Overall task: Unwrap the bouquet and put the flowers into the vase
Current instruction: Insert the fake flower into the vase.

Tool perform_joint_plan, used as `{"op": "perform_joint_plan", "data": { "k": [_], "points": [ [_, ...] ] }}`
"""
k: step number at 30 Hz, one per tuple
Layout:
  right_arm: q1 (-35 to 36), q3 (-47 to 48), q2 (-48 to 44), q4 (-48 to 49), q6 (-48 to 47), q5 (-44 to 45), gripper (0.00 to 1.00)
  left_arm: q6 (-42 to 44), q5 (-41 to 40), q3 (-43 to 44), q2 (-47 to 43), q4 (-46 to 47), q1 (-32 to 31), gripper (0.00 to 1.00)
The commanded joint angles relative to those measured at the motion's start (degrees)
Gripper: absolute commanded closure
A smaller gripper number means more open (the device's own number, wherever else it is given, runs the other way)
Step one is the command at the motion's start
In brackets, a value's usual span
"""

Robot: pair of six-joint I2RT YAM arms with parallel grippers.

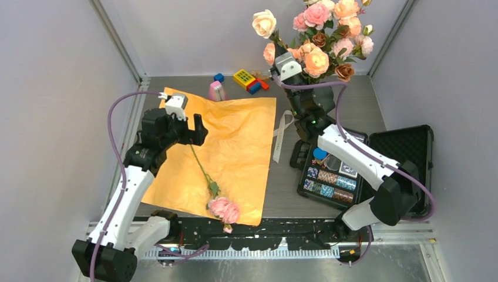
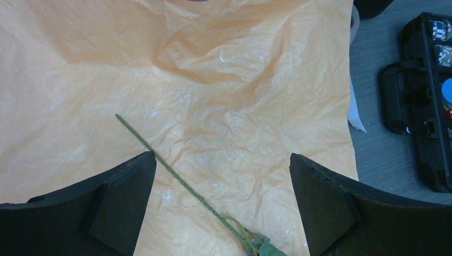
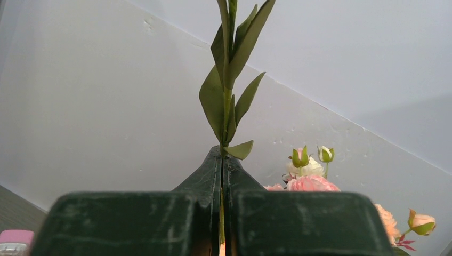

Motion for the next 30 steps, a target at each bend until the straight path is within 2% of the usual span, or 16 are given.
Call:
{"op": "perform_joint_plan", "data": {
  "k": [1,15,30],
  "points": [
    [-1.61,-0.76,-0.02,7.73,1.64,-1.03,1.00,1.15,-0.11,-0.30,0.07,0.80,0.19,0.00],
    [-5.09,-4.46,0.78,13.98,2.82,-2.47,1.00,1.78,0.16,-0.49,1.18,1.27,0.19,0.00],
    [-6.63,-3.82,1.39,18.05,5.48,-5.24,1.00,1.95,0.90,-0.28,2.29,1.26,0.19,0.00]
  ]
}}
